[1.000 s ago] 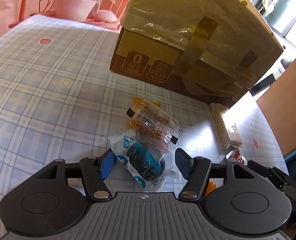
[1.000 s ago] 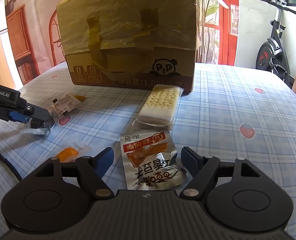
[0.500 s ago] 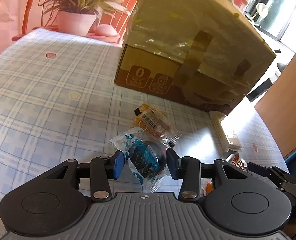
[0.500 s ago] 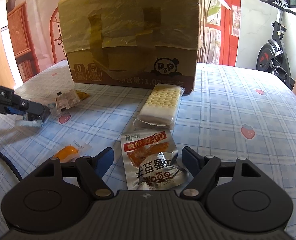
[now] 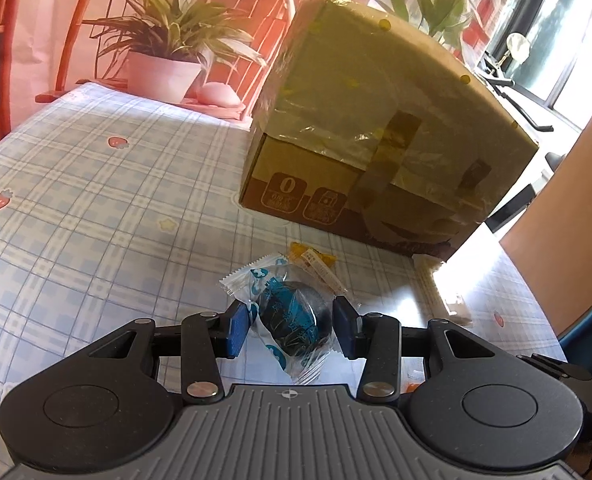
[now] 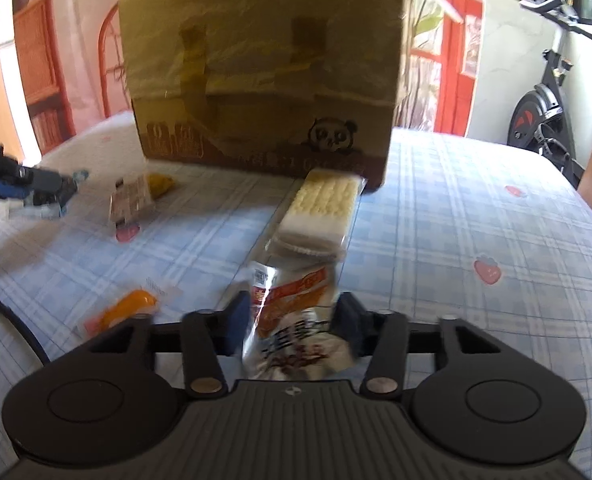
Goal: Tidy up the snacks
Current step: 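Close the left gripper on the blue-wrapped snack while the right grasps the red-white packet, then lift both held snacks and carry them over the box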
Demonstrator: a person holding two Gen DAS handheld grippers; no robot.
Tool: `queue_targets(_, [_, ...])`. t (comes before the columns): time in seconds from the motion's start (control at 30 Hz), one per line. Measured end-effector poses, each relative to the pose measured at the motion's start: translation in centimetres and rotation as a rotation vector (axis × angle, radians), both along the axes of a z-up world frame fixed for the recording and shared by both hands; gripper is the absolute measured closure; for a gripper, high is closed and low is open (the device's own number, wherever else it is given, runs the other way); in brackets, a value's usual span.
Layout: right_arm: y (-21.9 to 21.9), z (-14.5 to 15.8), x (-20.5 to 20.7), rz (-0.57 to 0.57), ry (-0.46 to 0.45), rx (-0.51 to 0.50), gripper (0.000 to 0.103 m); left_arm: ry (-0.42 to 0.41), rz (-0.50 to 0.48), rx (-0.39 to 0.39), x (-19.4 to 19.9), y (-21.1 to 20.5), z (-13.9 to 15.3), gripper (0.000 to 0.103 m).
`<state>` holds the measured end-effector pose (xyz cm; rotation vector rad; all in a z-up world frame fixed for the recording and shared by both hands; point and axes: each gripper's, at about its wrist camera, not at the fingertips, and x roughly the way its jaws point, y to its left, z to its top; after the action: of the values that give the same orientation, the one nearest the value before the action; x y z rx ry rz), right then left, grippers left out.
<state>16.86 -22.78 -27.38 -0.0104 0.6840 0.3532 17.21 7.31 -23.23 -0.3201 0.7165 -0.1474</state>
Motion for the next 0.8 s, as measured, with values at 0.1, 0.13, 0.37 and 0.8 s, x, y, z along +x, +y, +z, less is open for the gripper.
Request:
queue_targets(0.1, [-0.6, 0.4, 0.0, -0.024, 0.005, 0.032, 0.078, -0.006, -0.012, -0.004, -0.1, -0.1, 0.0, 0.056])
queue_targets(0.13, [-0.6, 0.5, -0.2, -0.026, -0.002, 0.035, 0.079, -0.009, -0.015, -0.004, -0.2, -0.1, 0.0, 0.056])
queue_targets(0.37, [-0.3, 0.9, -0.6, 0.005, 0.014, 0.006, 0.083, -0.019, -0.028, -0.014, -0.4, -0.1, 0.0, 0.056])
queue_targets(0.8, [0.9, -0.3, -1.4, 0.031, 0.038, -0.018, 0.050, -0.014, -0.038, -0.021, -0.3, -0.1, -0.1, 0.056])
